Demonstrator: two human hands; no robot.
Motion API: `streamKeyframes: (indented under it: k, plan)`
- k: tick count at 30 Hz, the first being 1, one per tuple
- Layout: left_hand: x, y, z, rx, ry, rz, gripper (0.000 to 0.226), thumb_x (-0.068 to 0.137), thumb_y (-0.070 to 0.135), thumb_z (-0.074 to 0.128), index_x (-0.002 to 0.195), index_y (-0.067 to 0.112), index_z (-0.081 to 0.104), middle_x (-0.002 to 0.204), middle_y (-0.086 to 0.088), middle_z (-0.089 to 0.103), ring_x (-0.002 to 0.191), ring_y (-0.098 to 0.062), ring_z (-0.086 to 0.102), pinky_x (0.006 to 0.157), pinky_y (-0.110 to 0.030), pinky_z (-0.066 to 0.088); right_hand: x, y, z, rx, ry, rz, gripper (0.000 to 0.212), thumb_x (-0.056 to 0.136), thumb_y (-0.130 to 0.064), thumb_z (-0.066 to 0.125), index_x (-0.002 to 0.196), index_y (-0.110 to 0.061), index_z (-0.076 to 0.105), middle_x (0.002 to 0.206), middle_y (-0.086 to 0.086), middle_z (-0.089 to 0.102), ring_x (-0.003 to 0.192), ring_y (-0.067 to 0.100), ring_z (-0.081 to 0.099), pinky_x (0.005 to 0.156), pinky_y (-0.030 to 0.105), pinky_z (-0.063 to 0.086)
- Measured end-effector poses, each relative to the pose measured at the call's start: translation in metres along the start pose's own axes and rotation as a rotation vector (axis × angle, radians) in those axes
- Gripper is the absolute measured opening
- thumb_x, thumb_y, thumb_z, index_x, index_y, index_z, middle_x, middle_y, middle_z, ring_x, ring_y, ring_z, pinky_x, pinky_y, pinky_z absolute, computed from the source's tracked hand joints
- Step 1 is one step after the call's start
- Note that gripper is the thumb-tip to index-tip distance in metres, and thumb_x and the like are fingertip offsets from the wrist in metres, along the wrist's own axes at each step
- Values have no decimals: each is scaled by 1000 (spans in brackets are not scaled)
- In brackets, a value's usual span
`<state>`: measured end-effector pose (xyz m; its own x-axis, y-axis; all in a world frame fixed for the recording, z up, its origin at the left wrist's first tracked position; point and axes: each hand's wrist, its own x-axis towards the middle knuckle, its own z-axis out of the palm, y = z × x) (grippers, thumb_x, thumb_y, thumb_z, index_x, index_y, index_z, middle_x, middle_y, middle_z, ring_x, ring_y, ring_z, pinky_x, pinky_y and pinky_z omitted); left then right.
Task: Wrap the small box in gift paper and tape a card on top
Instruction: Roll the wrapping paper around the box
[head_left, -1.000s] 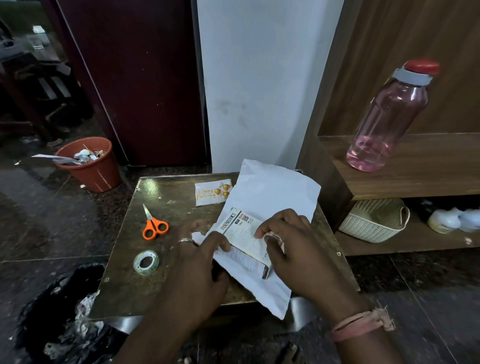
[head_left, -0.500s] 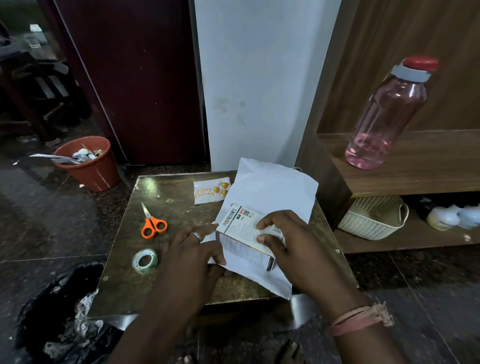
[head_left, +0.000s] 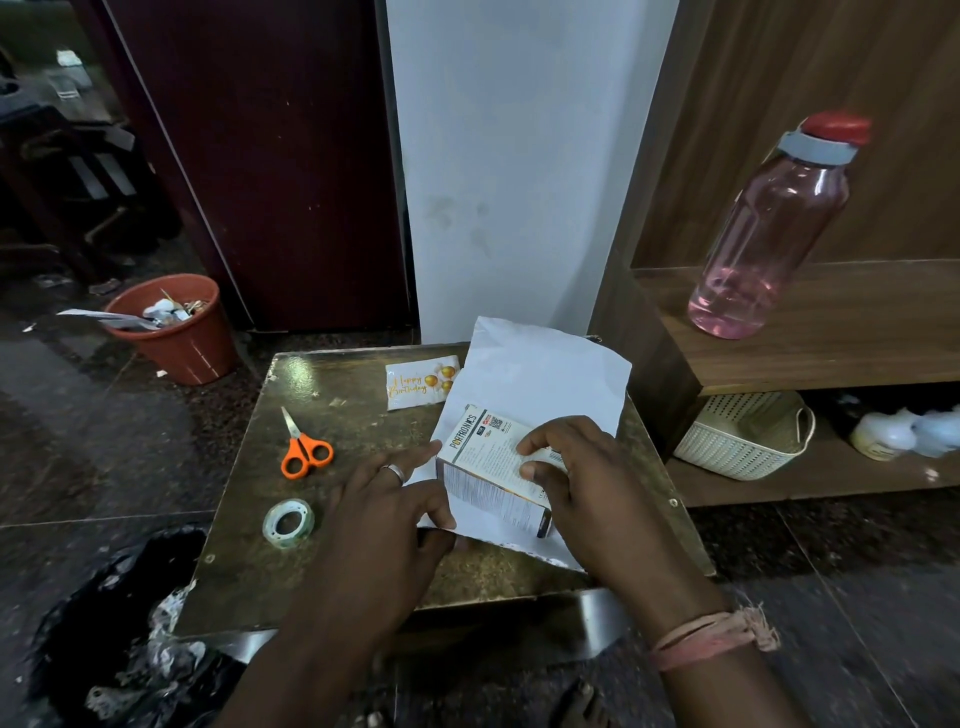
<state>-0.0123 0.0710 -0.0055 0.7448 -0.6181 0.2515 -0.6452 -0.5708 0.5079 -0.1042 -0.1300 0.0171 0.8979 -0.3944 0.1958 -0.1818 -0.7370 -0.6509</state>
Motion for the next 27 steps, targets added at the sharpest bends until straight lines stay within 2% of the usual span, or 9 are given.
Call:
streamKeyframes:
  k: [4,8,10,13,15,16,18,21,27]
  plan:
    - [4,3,0,44,8,32,31,69,29,92,75,37,63,128,2,67,124,-29,53,92,-52,45,1,0,-1,-76,-3,-40,17,95,-15,69,104,-30,67,122,-14,52,116,8,44,85,8,34]
    - [12,4,2,44,43,139,15,81,31,79,84,33,64,145,13,59,136,-25,51,98,-50,45,3,-3,-5,-60,-24,-61,12,93,-15,72,97,-27,71,111,-15,60,109,8,54,87,13,40]
    - [16,3,4,17,69,148,13,84,28,77,91,32,66,141,16,62,132,-21,55,97,-47,44,2,-7,-15,-25,-54,-26,5,94,-26,72,88,-26,71,114,-14,66,110,6,59,87,13,42]
    - [21,0,6,-24,123,127,11,85,27,68,92,36,67,129,20,66,124,-15,56,96,-36,32,-3,-16,-28,7,-141,34,26,90,-53,68,84,-27,70,133,-15,65,128,-2,51,90,9,38]
    - [24,-2,6,-41,145,116,9,85,31,63,89,39,67,122,23,66,121,-10,54,96,-32,26,-5,-22,-33,3,-223,83,32,83,-61,72,87,-30,67,147,-16,55,145,-1,36,101,22,38]
    - [24,-3,6,-48,153,117,10,85,31,63,89,39,67,120,25,66,120,-8,52,96,-31,24,-6,-24,-33,-32,-264,92,33,80,-60,75,85,-29,64,152,-16,49,149,2,29,107,28,38]
    - [24,-2,5,-50,167,125,13,86,28,67,91,40,67,115,26,67,117,-5,52,94,-30,23,-4,-23,-32,-97,-331,98,33,79,-47,83,79,-25,59,158,-17,40,153,4,20,115,31,33]
    - [25,1,3,-16,177,122,8,90,32,64,92,40,68,109,28,68,113,-4,54,91,-31,23,-2,-20,-30,-94,-332,111,32,81,-35,85,74,-22,56,159,-16,38,153,1,17,112,24,31]
    - [29,4,5,-13,196,75,10,91,30,66,87,39,68,94,28,69,99,-3,62,94,-34,26,-4,-18,-28,-104,-337,81,24,89,-33,77,82,-18,60,159,-17,38,153,1,19,103,17,29]
